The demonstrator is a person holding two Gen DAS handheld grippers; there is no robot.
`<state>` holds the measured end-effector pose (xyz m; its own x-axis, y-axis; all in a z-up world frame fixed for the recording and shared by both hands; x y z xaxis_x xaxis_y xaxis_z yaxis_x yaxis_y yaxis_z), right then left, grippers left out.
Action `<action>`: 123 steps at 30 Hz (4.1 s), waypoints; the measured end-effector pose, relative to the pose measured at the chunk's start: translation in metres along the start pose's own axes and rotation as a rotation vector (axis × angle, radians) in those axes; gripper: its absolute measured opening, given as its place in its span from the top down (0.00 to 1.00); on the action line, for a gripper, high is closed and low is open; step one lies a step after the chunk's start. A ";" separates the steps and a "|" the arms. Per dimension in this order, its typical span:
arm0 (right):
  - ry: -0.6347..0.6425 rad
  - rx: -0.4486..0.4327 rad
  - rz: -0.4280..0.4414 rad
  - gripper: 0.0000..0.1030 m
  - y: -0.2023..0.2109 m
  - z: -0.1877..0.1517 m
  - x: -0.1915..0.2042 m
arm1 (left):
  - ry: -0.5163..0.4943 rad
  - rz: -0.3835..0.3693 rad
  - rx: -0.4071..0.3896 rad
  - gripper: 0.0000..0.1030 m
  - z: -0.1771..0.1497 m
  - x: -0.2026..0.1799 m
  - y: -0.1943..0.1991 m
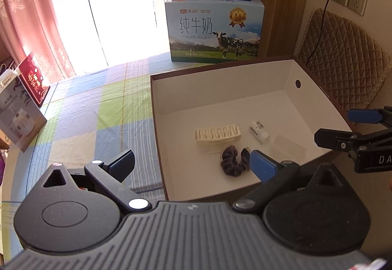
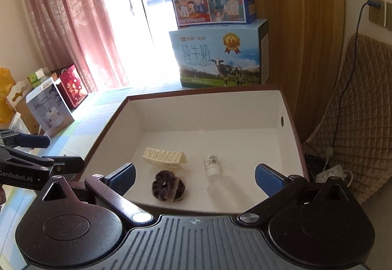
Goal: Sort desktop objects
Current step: 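Withdraw both tools from the box back toward the remaining objects, then grasp the black device box with the right tool while the left tool grasps the cotton swab bag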
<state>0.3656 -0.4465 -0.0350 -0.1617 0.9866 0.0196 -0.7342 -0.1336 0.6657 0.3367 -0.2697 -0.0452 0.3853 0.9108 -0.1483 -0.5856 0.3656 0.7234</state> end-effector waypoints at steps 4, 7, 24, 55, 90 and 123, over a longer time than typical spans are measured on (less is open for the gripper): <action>0.004 -0.005 0.011 0.02 0.012 -0.006 0.007 | 0.010 0.007 0.000 0.04 -0.009 0.002 0.013; 0.018 -0.009 0.013 0.02 0.020 -0.012 0.015 | 0.018 0.013 0.002 0.04 -0.018 0.005 0.022; 0.060 0.044 0.057 0.02 0.054 -0.057 0.066 | 0.065 0.029 0.039 0.04 -0.082 0.024 0.072; 0.166 0.201 0.172 0.02 0.021 -0.125 0.217 | 0.266 0.183 0.097 0.04 -0.195 0.154 0.144; 0.163 0.148 0.119 0.02 -0.065 -0.120 0.347 | 0.186 0.136 0.104 0.05 -0.173 0.286 0.108; -0.329 0.294 0.098 0.57 -0.127 -0.053 0.322 | 0.219 0.093 0.122 0.05 -0.172 0.327 0.091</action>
<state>0.3716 -0.1166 -0.1524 0.0319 0.9542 0.2975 -0.4993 -0.2426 0.8318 0.2865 0.0940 -0.1443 0.1630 0.9641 -0.2098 -0.5156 0.2645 0.8150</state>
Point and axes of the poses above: each gripper's, at about its wrist camera, not at the fingertips, and y roughly against the way its jaws point, x to its left, z to its top, the point moved 7 cm from there along -y, roughly the way its jaws point, and after that the axes turned 15 degrees about -z, right-handed, at the moved point
